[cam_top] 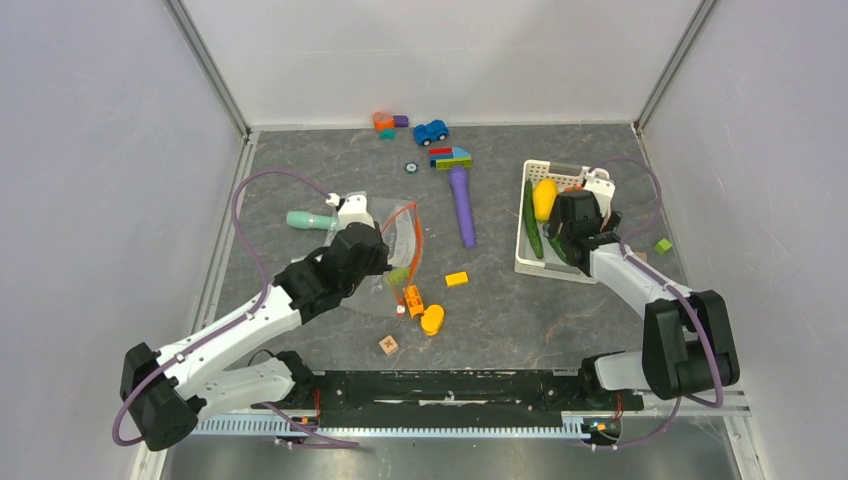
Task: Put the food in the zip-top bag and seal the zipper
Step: Pick up the fake fruit from the bin.
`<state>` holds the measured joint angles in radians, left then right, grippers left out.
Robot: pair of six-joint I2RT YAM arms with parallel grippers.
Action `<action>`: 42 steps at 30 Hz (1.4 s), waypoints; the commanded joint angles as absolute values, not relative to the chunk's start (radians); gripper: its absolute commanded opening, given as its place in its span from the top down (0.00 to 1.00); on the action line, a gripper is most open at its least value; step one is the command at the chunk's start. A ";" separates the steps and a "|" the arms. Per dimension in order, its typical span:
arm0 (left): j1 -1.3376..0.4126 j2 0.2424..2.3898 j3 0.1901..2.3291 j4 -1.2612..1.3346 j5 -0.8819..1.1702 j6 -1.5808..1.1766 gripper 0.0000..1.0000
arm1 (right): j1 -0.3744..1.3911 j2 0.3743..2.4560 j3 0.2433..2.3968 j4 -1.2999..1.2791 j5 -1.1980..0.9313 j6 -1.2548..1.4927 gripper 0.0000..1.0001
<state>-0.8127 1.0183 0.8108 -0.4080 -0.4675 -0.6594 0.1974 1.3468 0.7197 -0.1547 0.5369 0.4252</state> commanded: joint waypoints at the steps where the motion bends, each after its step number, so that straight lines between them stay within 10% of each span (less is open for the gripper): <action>1: -0.807 0.986 0.796 -0.337 -0.468 -0.626 0.98 | 0.185 1.368 0.719 -0.008 0.605 0.501 0.02; 23: -0.807 0.973 0.778 -0.317 -0.469 -0.629 0.98 | 0.143 1.519 0.715 0.136 0.605 0.538 0.03; 34: -0.807 0.962 0.777 -0.317 -0.464 -0.633 0.98 | 0.139 1.527 0.703 0.154 0.599 0.497 0.30; 42: -0.807 0.947 0.766 -0.301 -0.449 -0.626 0.98 | 0.141 1.437 0.657 0.175 0.603 0.460 0.67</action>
